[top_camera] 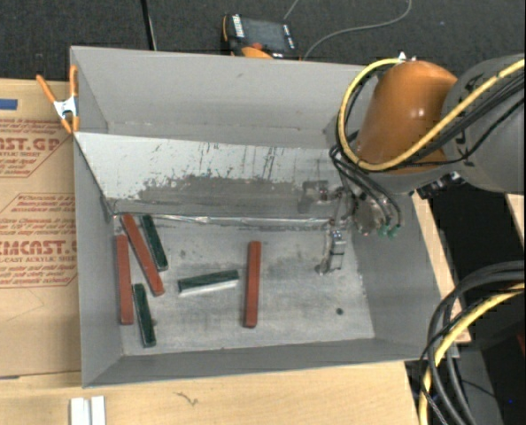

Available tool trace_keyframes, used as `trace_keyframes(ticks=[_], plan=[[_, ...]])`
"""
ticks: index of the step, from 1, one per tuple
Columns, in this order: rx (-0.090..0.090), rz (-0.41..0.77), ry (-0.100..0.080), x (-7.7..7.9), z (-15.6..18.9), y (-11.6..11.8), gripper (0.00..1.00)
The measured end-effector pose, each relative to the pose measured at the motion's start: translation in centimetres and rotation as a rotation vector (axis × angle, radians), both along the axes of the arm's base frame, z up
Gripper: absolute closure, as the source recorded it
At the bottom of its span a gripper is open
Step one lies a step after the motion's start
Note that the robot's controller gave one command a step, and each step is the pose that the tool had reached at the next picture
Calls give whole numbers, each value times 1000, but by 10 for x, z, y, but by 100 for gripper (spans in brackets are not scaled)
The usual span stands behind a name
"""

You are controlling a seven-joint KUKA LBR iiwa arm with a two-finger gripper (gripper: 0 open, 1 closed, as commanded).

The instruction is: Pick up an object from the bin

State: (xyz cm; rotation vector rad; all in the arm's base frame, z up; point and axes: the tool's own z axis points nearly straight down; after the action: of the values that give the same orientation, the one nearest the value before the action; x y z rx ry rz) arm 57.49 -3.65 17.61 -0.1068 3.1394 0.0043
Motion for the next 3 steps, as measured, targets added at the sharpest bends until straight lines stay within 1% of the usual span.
trace_keyframes(ticks=[1, 2, 3], plan=[[0, 285, -1, -41, 1, 103, 0], [-1, 473, 5, -25, -108, 140, 0], [-2, 472, -4, -22, -105, 139, 100]])
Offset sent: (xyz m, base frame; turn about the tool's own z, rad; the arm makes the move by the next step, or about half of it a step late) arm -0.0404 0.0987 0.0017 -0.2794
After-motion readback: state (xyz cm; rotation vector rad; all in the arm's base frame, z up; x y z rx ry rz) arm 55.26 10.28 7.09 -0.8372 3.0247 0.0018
